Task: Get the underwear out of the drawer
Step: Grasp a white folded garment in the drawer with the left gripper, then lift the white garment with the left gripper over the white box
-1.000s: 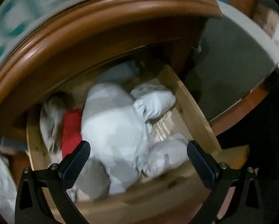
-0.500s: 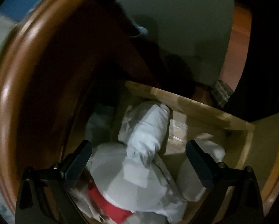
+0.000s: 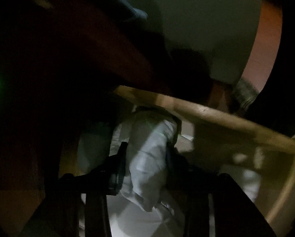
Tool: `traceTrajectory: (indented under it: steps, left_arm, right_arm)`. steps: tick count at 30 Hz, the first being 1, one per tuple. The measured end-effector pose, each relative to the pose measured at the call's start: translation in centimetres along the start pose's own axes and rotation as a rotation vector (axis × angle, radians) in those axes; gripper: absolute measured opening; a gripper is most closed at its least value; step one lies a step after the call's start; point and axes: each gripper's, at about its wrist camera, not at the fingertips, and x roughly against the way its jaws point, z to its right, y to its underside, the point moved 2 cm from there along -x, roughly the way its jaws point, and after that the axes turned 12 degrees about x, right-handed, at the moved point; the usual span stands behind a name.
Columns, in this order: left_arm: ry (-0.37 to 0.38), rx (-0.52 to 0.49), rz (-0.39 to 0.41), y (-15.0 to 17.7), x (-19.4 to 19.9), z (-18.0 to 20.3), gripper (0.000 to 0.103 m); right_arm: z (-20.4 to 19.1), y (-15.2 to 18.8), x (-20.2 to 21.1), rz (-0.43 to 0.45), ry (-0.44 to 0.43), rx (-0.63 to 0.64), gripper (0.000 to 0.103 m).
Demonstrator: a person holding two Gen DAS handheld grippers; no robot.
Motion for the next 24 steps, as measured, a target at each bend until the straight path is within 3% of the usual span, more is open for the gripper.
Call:
traceTrajectory:
  steps: [9, 17, 24]
  left_arm:
    - [0.148, 0.243, 0.217, 2.5, 12.2, -3.6, 0.029]
    - [0.155, 0.45, 0.367, 6.8, 22.7, -5.8, 0.03]
    - [0.075, 0.554, 0.455, 9.6, 29.5, -10.3, 0.03]
  right_arm:
    - [-0.8, -0.1, 0.0, 0.003, 0.015, 0.034, 0.085]
    - [-1.4, -0.1, -0.2, -0.009, 0.031, 0.062, 0.085]
    - [-2.2, -0.4, -0.5, -0.026, 0.041, 0.098, 0.085]
